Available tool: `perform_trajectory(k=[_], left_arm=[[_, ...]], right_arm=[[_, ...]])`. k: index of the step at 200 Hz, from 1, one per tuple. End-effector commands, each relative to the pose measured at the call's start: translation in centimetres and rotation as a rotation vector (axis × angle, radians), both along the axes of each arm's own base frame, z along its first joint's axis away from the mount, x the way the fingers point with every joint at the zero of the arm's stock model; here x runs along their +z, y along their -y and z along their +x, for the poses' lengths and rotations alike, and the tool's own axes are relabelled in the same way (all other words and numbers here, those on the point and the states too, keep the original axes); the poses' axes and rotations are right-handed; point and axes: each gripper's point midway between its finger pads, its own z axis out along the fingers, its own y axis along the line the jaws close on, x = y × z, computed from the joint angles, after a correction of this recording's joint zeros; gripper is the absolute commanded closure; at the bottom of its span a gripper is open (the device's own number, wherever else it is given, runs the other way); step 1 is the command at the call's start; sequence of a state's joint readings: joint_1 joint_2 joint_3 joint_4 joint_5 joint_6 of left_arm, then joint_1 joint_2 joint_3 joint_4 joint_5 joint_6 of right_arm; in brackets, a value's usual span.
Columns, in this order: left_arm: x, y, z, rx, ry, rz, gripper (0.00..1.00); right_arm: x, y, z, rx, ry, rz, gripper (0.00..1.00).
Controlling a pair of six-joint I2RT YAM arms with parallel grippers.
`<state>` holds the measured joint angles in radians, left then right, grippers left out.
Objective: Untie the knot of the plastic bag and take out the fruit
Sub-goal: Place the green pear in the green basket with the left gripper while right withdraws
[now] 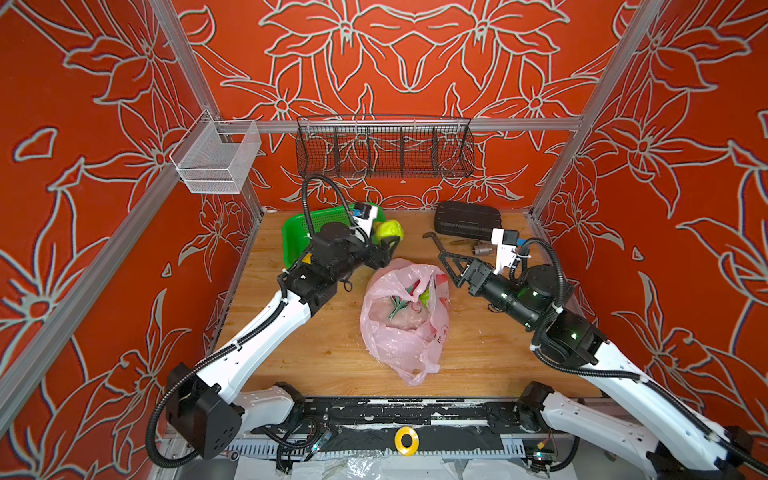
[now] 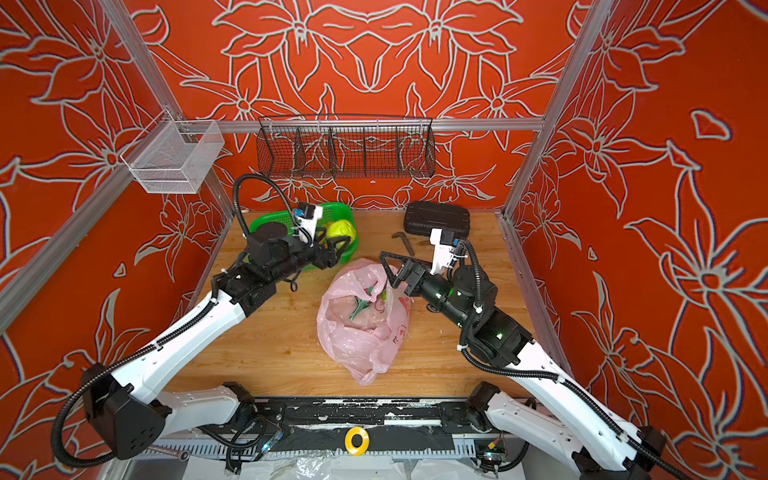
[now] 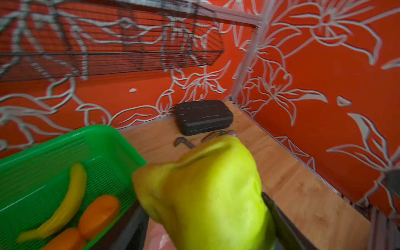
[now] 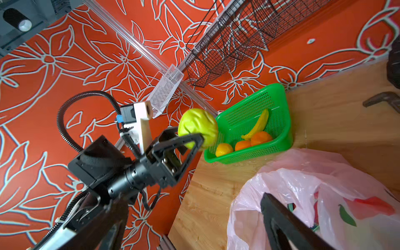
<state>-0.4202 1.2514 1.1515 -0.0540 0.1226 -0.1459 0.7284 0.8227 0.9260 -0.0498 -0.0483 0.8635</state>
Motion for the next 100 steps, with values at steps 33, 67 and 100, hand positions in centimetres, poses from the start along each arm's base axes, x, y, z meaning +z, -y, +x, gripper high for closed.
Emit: perform_trajectory(k=[33, 67, 100], left_arm=[[-7.6, -12.6, 6.5, 0.417, -0.346, -0.082, 0.48], [-11.9, -17.9, 9.6, 0.583, -0.516, -0.046, 0.49], [-15.8, -19.8, 13.2, 0.649, -0.644, 0.039, 0.50]], right_arm=[[-0.7, 0.6, 0.2, -0.031, 0.008, -0.027, 0.03], [-0.9, 0.9, 0.2, -0.040, 0.007, -0.036, 0.03], [-0.9, 0.9, 0.1, -0.036, 0.011, -0.041, 0.03]])
